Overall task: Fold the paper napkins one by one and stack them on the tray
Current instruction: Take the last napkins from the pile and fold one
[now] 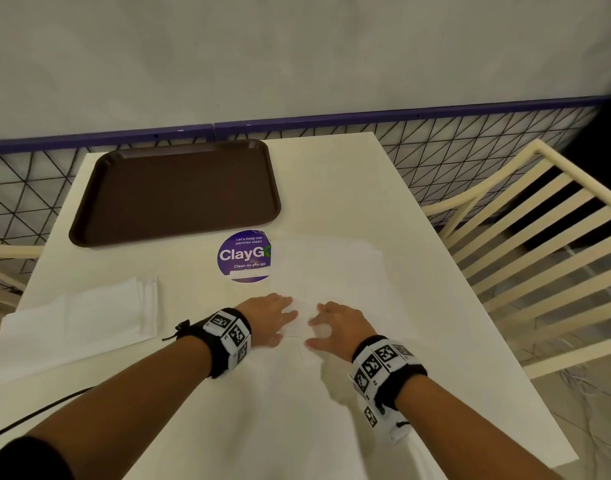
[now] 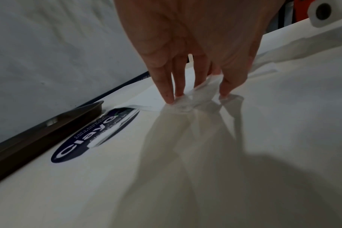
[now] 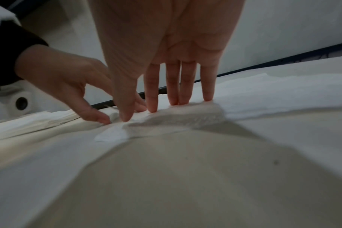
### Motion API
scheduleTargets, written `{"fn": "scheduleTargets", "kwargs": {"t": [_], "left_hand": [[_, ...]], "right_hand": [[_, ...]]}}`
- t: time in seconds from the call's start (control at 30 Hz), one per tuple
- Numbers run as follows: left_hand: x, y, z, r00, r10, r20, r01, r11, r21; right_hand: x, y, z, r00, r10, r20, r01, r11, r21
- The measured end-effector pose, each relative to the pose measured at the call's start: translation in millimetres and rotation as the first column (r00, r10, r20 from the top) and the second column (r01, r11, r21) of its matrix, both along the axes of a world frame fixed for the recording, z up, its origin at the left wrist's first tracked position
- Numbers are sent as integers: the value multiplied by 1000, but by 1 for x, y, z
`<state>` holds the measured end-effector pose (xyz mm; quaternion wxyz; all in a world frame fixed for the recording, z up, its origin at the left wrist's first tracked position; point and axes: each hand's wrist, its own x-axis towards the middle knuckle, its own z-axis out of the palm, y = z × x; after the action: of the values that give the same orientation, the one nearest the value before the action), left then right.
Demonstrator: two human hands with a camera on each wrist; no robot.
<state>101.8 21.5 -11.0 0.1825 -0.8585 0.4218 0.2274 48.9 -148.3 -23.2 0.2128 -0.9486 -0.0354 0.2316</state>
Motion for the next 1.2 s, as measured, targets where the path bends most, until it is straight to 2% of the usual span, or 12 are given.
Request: {"fn": "scheduleTargets", "kwargs": {"t": [0.1, 0.2, 0.27, 0.3, 0.4, 0.5, 0.67, 0.83, 0.9, 1.0, 1.1, 1.2], "left_hand": [[4, 0, -5, 991, -43, 123, 52, 996, -74], [15, 5, -33, 987, -54, 152, 94, 958, -270], [15, 1, -17, 992, -89, 85, 108, 960, -258], [16, -1, -11, 997, -71, -14, 66, 968, -242], [21, -2, -2, 992, 13, -128, -32, 990, -140], [26, -6, 5, 970, 93, -224, -118, 988, -99], [27, -8, 13, 949, 158, -273, -194, 975, -109], [26, -12, 17, 958, 156, -242, -198, 967, -162], [25, -17, 23, 957, 180, -227, -235, 940, -246], [24, -23, 37, 937, 257, -236, -337, 840, -426], [21, -13, 52, 946, 282, -162, -323, 762, -562], [12, 15, 61, 928, 352, -121, -349, 710, -611]], "right_hand": [[-2, 3, 3, 998, 58, 3, -58, 997, -53], [-3, 5, 4, 998, 64, 21, -63, 996, -64], [-3, 5, 4, 999, 40, 14, -39, 997, -59], [-2, 5, 4, 1000, 24, 1, -24, 998, -51], [0, 3, 6, 999, -10, -43, 9, 999, -32], [1, 1, 10, 998, -11, -61, 9, 999, -42], [0, -1, 16, 994, -21, -103, 18, 999, -34], [2, -1, 28, 991, -88, -101, 89, 996, 12], [2, -1, 32, 995, -87, -58, 86, 996, -23], [6, -2, 40, 998, -24, 65, 31, 994, -108], [11, -3, 46, 972, 6, 235, 28, 989, -145], [15, 2, 45, 972, 19, 233, 12, 991, -131]]}}
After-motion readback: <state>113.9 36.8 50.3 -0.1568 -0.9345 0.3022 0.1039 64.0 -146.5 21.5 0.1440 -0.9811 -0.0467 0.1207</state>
